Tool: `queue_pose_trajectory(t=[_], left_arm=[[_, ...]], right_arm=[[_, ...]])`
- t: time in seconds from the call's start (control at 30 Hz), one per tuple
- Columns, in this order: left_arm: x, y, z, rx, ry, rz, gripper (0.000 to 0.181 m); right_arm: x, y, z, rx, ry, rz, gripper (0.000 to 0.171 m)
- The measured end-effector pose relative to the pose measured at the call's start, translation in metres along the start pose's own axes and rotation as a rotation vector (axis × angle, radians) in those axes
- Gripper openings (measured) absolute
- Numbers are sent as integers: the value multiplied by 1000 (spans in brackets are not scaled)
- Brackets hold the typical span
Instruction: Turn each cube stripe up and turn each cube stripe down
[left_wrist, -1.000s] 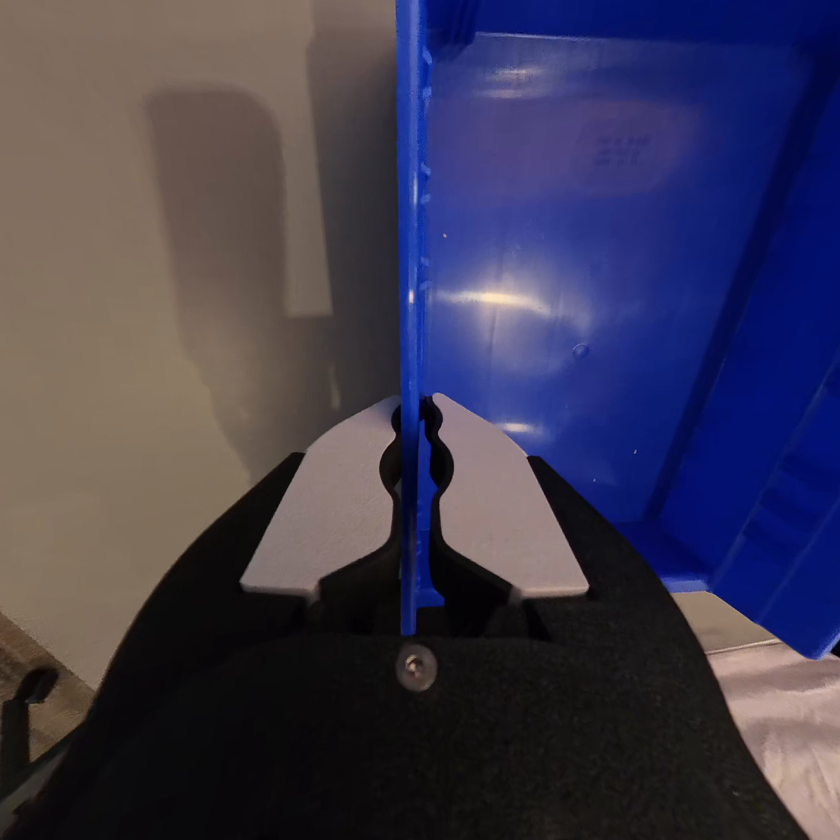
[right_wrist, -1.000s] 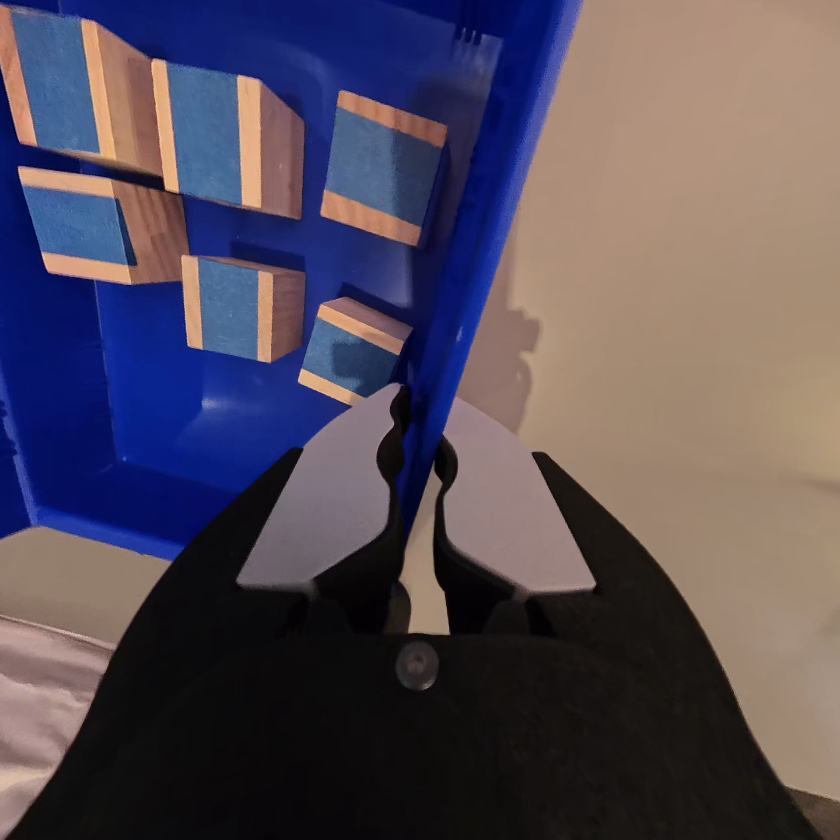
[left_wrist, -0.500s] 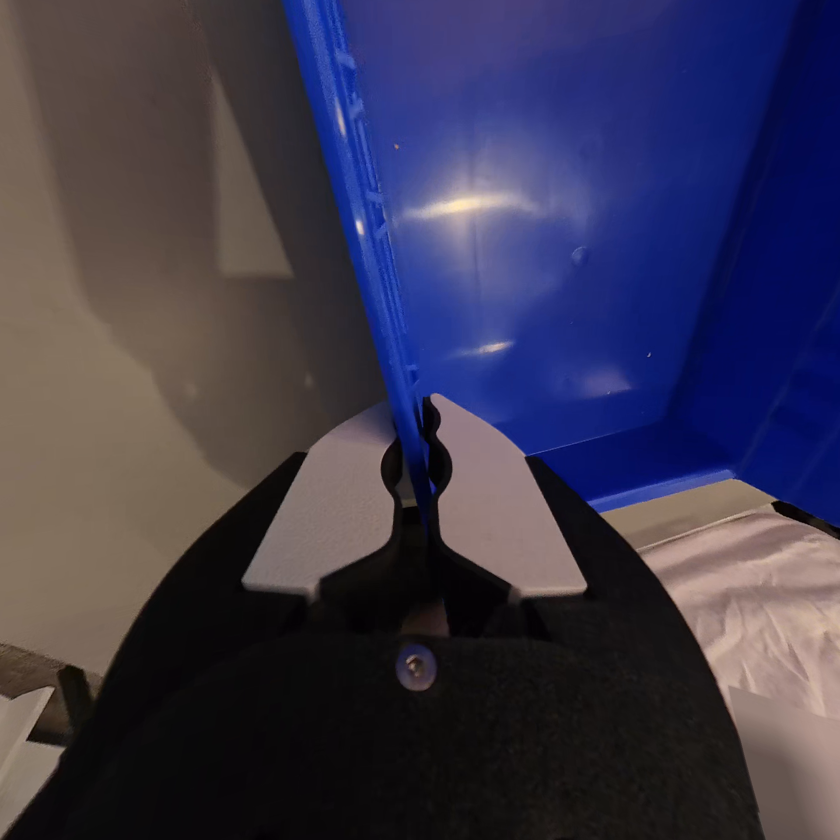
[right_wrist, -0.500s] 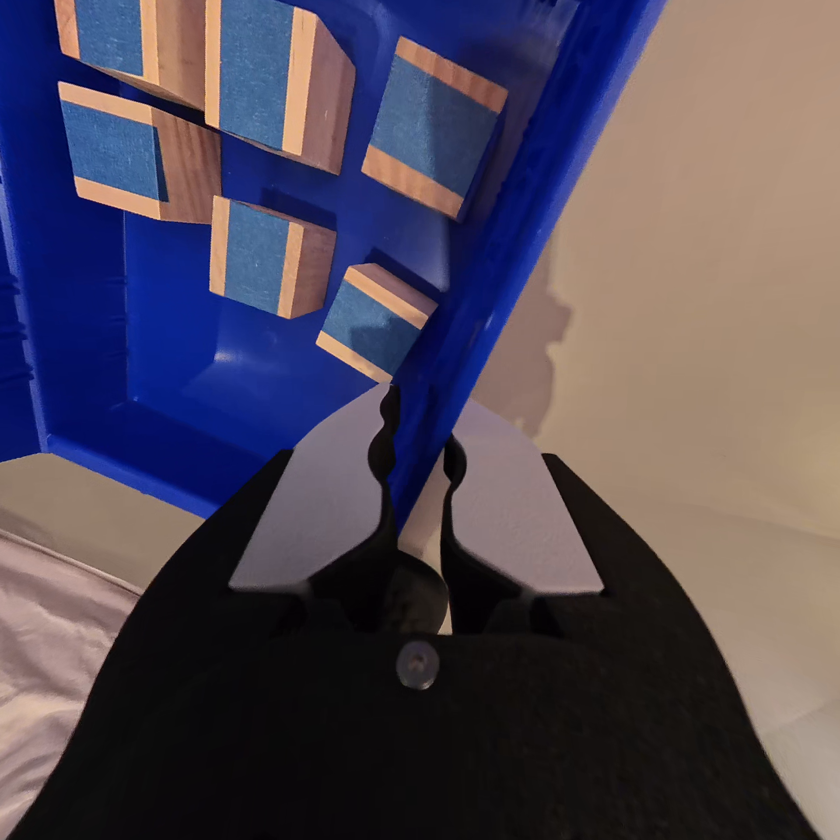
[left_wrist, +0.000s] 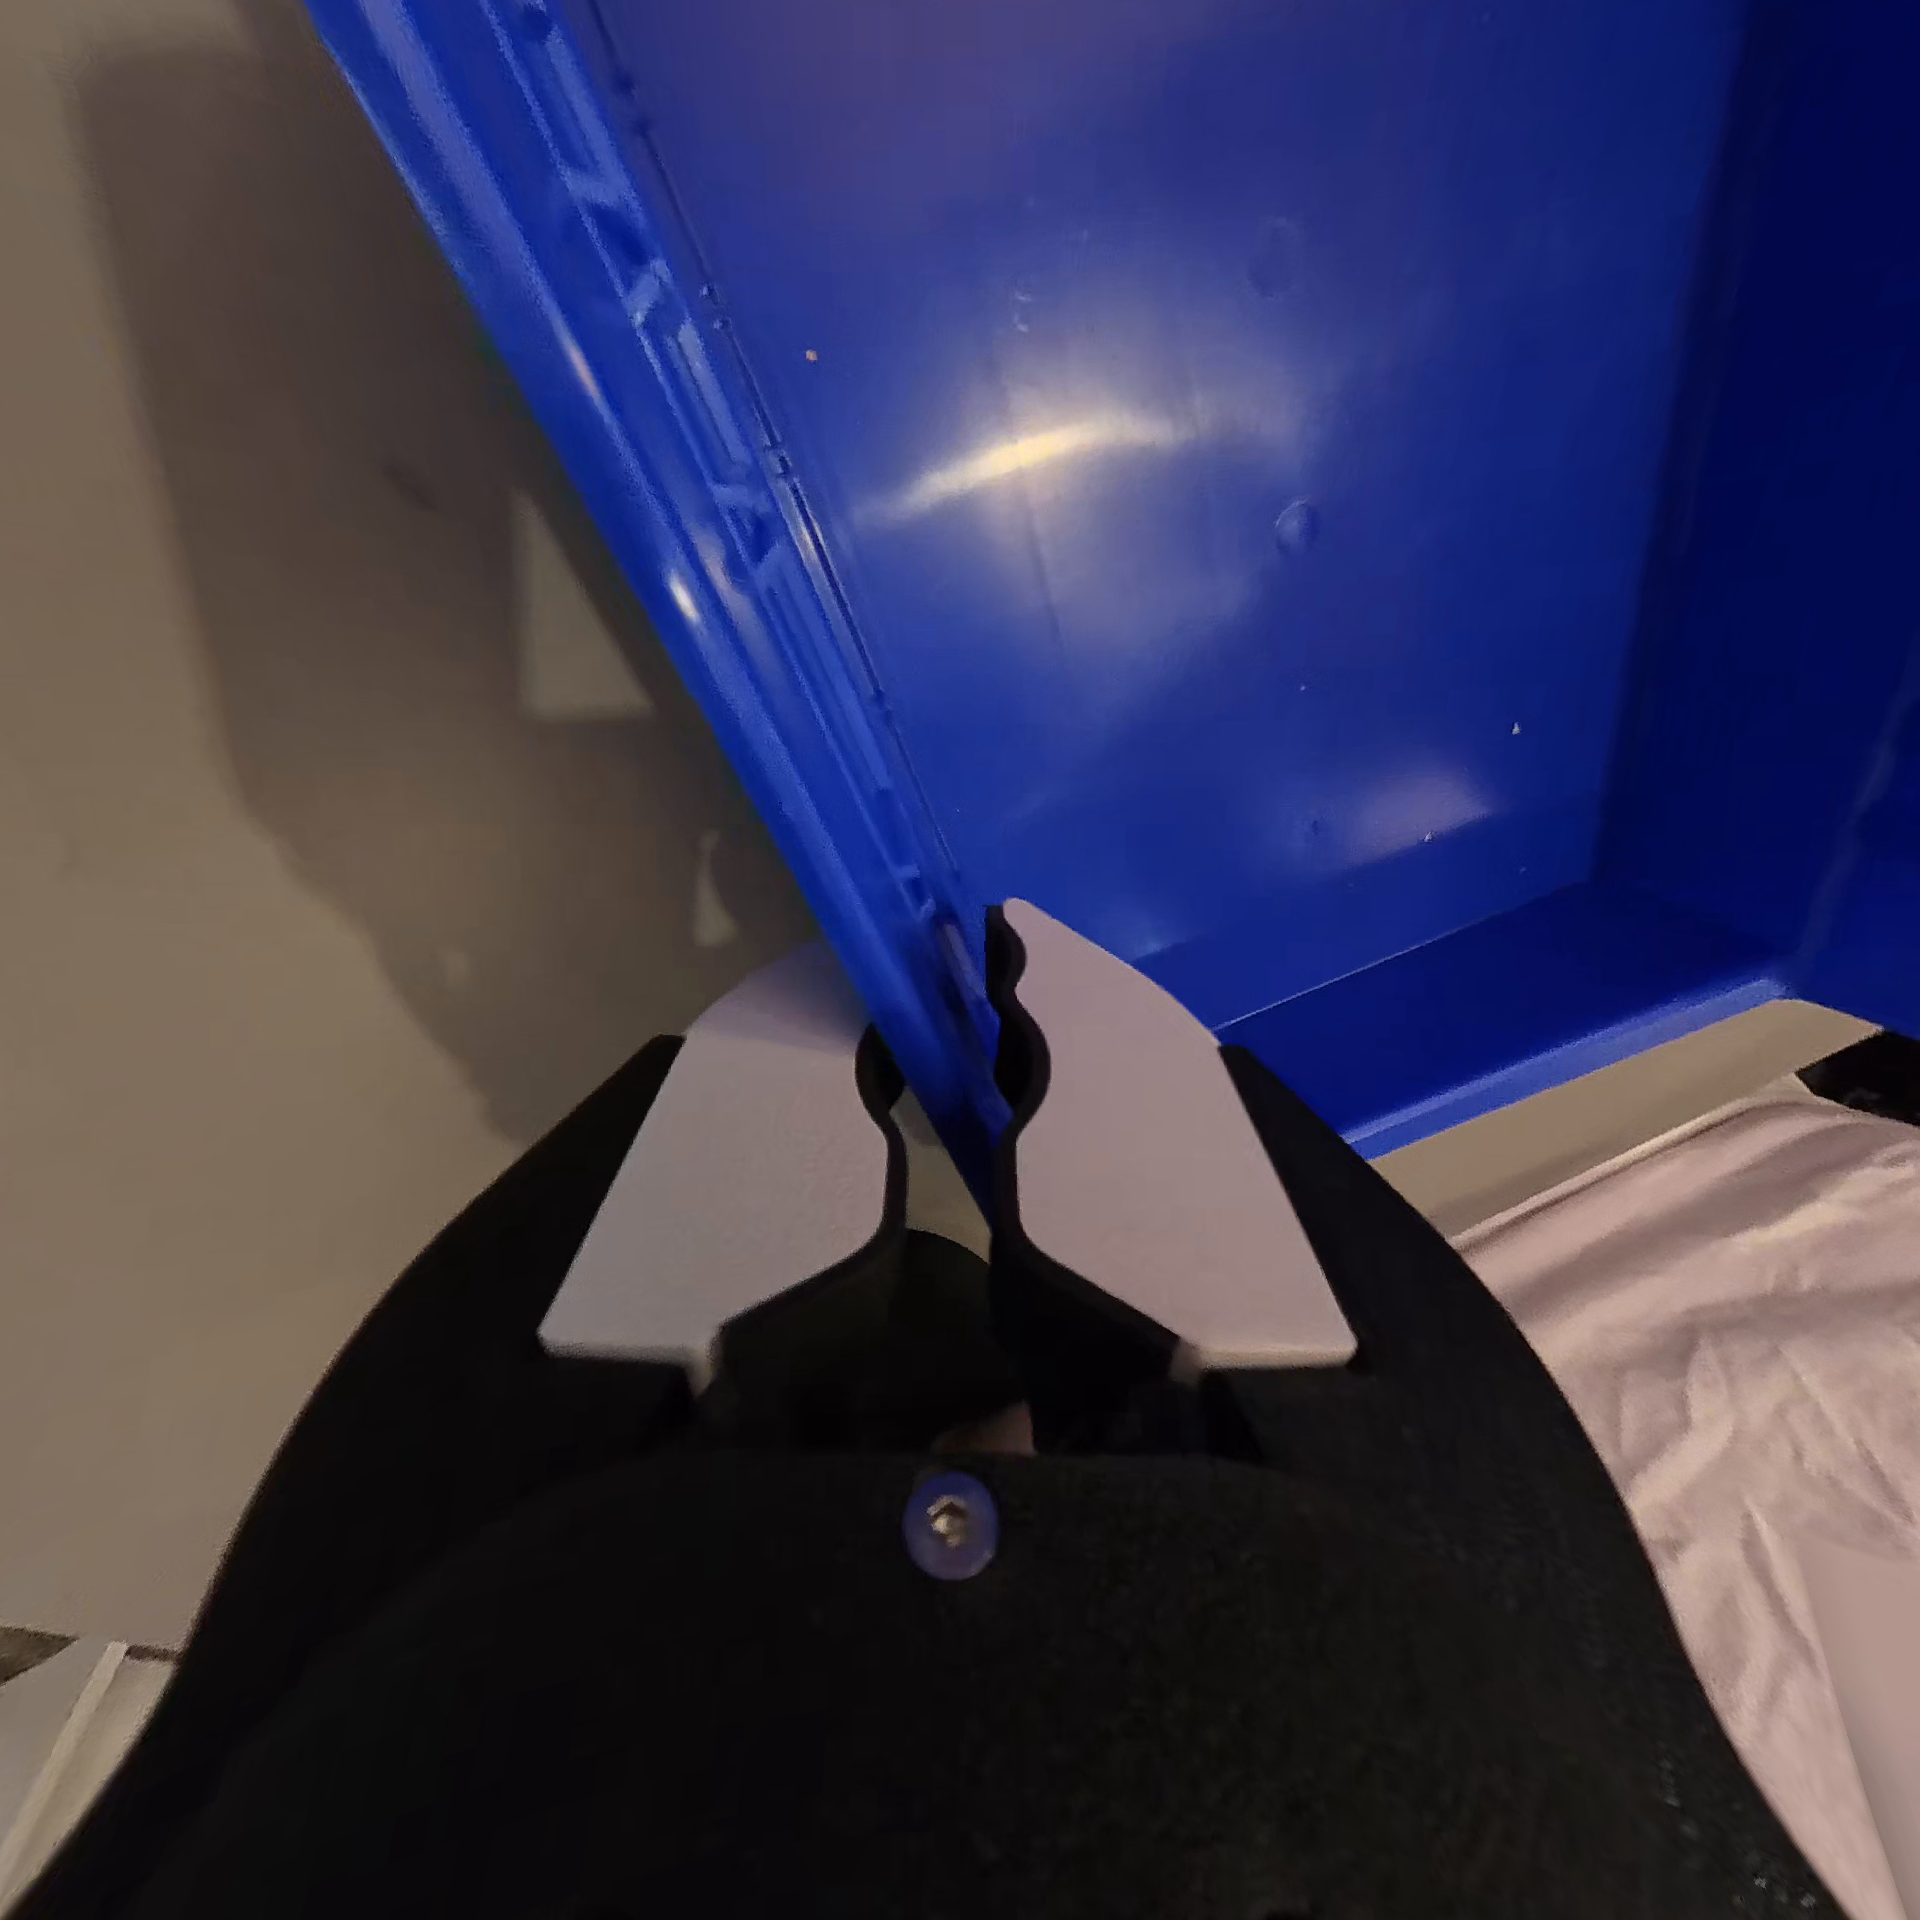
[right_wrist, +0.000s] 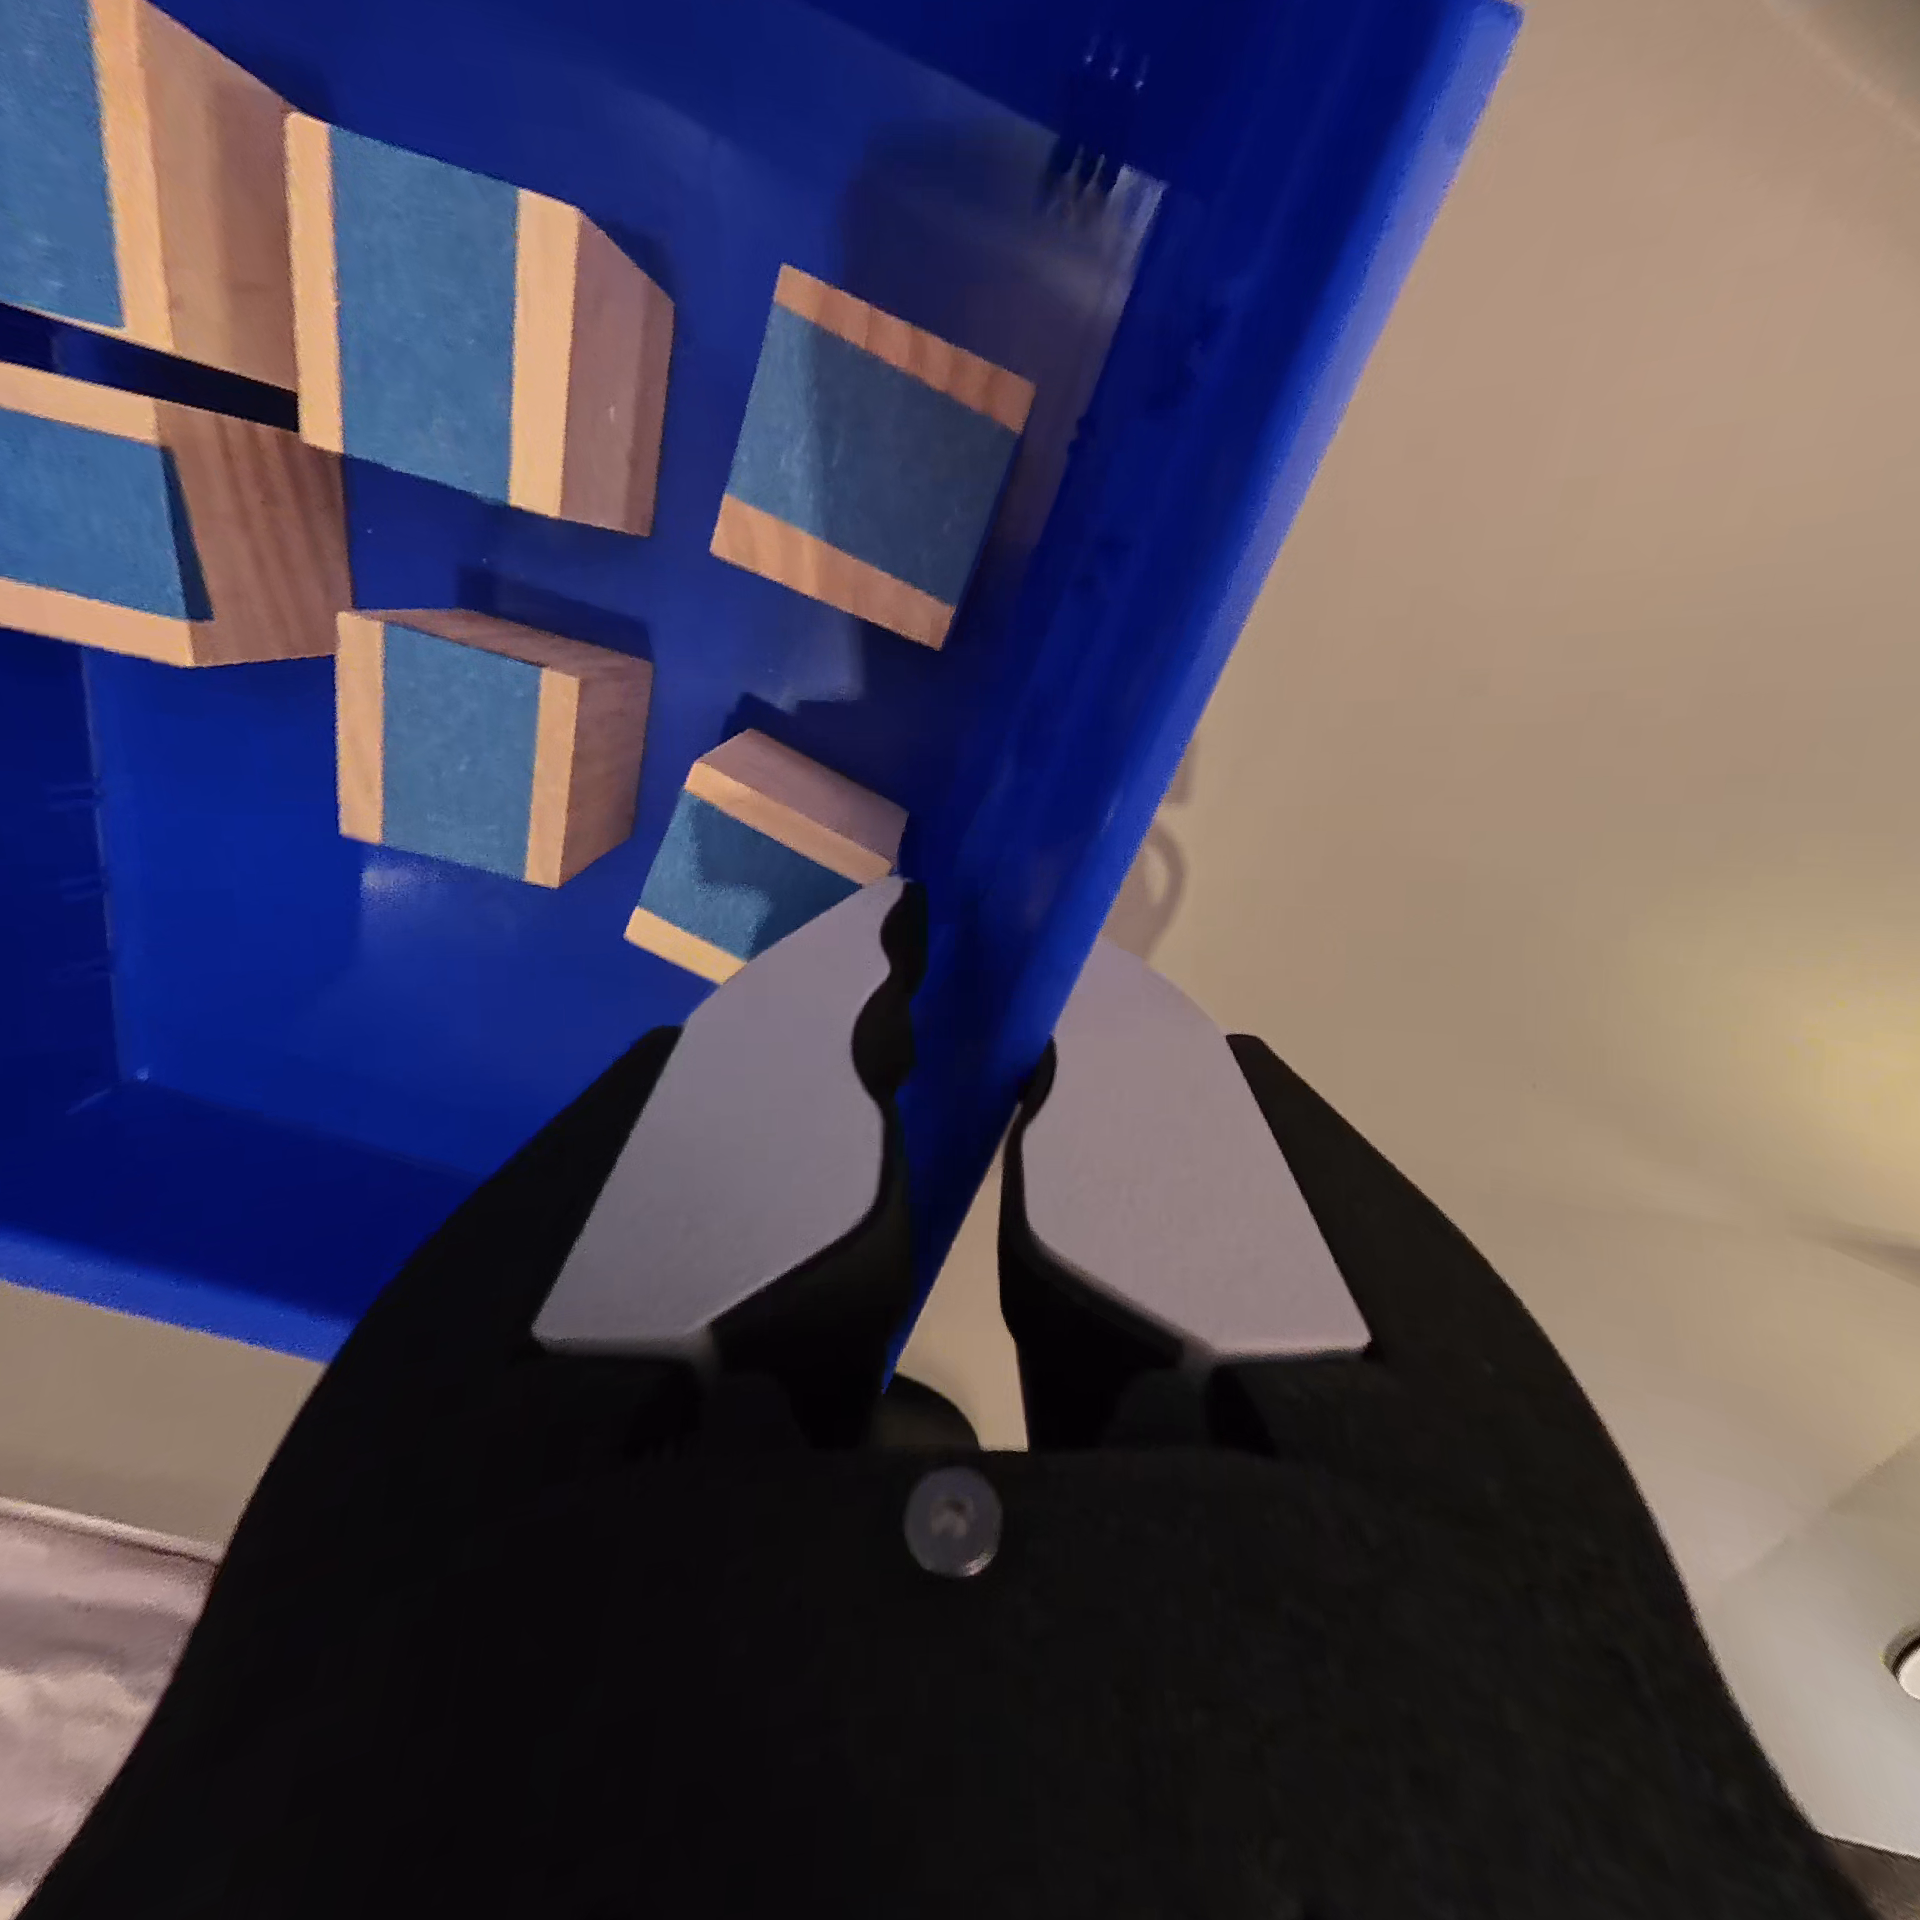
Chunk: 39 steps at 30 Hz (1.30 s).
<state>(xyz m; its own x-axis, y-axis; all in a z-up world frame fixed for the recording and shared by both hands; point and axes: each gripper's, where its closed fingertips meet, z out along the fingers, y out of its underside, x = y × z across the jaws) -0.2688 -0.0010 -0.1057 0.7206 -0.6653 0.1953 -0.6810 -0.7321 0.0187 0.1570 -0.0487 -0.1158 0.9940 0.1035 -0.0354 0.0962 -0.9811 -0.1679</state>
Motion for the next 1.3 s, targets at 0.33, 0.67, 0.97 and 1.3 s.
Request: queue_pose_trajectory(t=[0.33, 0.67, 0.97, 1.3], left_arm=[[9, 4, -39, 132, 259, 48, 15], [0, 1, -138, 594, 428, 76, 6], [6, 32, -276, 1329, 80, 268, 13], [-2, 56, -294, 1527, -243, 354, 15]], right_arm=[[4, -3, 5, -15, 77, 18, 15], [0, -4, 6, 2, 0, 79, 9], [4, -5, 7, -23, 51, 29, 14], [2, -9, 7, 34, -150, 106, 6]])
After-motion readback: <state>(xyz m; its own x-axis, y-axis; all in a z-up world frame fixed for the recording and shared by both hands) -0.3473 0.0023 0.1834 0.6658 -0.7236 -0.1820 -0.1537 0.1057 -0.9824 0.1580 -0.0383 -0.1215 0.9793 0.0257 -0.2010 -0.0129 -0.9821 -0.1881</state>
